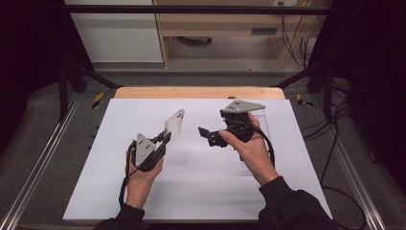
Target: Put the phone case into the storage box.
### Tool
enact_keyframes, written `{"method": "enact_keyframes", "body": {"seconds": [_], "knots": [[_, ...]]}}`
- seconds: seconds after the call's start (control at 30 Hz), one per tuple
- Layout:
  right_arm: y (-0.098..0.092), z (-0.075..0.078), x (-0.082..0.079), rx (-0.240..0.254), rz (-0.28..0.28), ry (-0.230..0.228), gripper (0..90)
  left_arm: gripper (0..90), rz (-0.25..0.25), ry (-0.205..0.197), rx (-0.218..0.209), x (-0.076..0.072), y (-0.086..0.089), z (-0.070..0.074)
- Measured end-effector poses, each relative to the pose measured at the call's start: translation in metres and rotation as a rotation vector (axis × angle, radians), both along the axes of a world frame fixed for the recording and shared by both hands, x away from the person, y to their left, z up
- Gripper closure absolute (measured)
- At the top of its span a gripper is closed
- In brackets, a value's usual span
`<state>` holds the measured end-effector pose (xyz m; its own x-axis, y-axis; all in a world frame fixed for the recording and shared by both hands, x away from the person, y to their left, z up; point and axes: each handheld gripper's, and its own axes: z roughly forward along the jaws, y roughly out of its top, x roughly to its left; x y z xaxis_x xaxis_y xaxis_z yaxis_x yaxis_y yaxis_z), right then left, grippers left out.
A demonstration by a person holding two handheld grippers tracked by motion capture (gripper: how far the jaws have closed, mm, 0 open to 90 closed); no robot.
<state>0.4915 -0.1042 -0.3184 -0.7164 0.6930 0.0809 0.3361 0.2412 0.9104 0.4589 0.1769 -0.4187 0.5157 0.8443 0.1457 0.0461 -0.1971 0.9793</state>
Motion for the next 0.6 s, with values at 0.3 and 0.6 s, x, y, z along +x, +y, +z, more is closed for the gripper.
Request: {"method": "enact_keyframes", "body": {"seconds": [0.3,0.6], "knots": [[0.002,-0.014,-0.002,0.046,-0.019,-0.001,4.6,81.0,-0.01,0.057,-0.071,0.0,0.003,0.0],[0.013,-0.024,-0.004,0.079,-0.054,-0.027,4.8,81.0,-0.047,0.108,-0.146,0.0,0.003,-0.001]]}}
